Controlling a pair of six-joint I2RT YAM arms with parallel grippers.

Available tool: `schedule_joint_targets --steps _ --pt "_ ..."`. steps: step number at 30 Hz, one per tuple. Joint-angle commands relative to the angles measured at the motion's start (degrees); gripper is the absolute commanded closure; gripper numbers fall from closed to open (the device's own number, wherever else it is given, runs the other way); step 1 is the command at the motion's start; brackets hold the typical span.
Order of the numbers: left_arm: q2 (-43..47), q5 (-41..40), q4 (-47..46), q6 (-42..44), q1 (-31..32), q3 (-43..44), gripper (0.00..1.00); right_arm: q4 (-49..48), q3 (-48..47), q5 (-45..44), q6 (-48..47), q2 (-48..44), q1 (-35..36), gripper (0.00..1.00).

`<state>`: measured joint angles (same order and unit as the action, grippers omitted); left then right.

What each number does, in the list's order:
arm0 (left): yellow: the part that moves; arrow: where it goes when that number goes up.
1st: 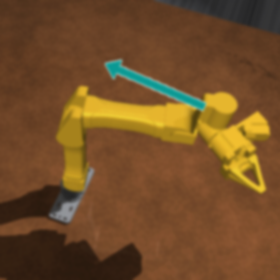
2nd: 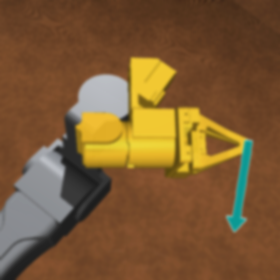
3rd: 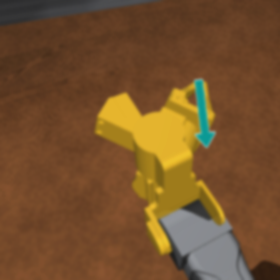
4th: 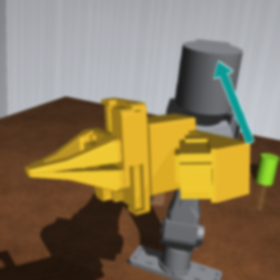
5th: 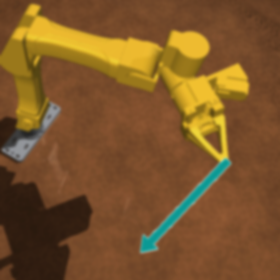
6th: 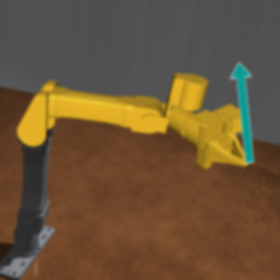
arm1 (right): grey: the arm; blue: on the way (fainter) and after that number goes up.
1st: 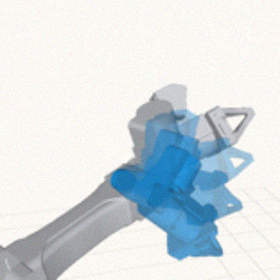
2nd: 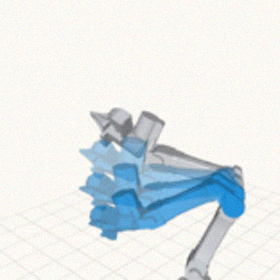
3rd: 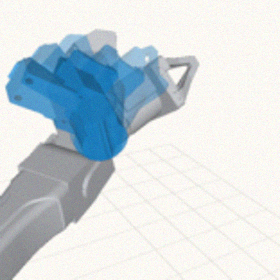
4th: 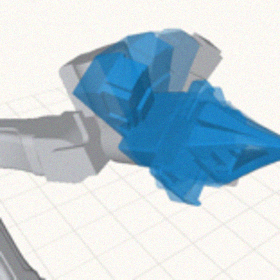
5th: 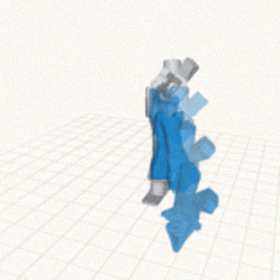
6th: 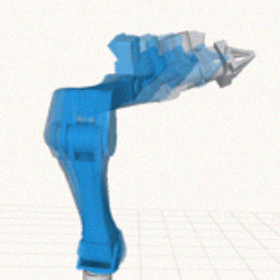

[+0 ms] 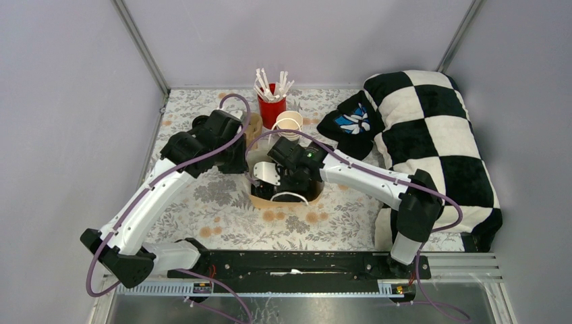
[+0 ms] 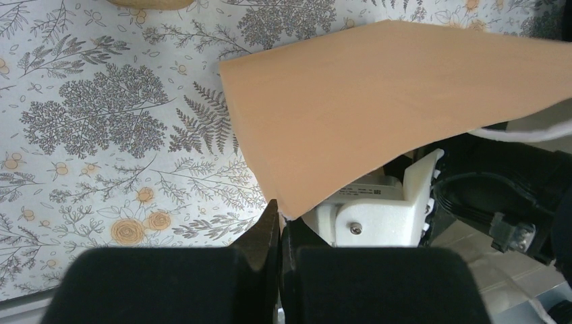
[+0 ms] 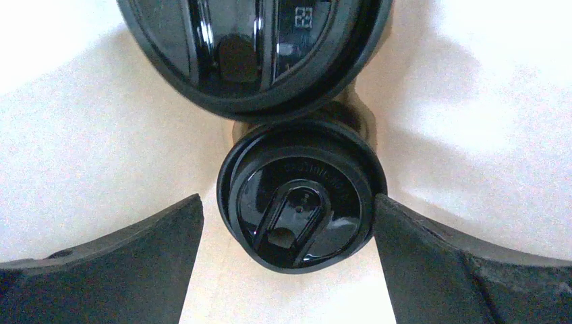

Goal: Pack the takeout coffee

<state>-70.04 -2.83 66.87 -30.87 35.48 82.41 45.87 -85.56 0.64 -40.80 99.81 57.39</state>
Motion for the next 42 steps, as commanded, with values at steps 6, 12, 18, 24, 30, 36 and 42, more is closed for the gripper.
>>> schedule_joint_targets --steps 6,12,18,24,30,36,42 --pt "2.0 0.4 -3.2 1.2 -0.1 -1.4 1.0 7.2 -10.3 -4.2 10.1 -3.1 4.4 0.0" --pt "2.6 1.3 -4.2 0.2 -0.1 -2.6 1.0 5.5 -11.9 -7.9 16.8 -4.4 7.2 0.0" --pt "3.0 2.2 -5.4 0.2 -0.1 -3.3 1.0 -2.9 -5.2 -10.7 21.5 -9.1 8.8 0.07" --pt "3.9 4.3 -7.2 0.1 -0.1 -4.0 1.0 -0.3 -3.9 -8.2 19.1 -6.9 9.2 0.42" --pt "4.7 3.3 -7.3 -0.2 -0.1 -4.8 1.0 -0.9 -5.5 -11.6 20.6 -8.3 9.8 0.36" --pt "5.2 3.0 -6.9 0.1 -0.1 -5.9 1.0 5.5 -15.1 -15.8 23.5 -8.8 9.9 0.21" --pt "4.0 1.3 -5.4 -0.9 -0.1 -4.0 1.0 11.0 -22.2 -13.3 25.3 -9.8 10.5 0.09"
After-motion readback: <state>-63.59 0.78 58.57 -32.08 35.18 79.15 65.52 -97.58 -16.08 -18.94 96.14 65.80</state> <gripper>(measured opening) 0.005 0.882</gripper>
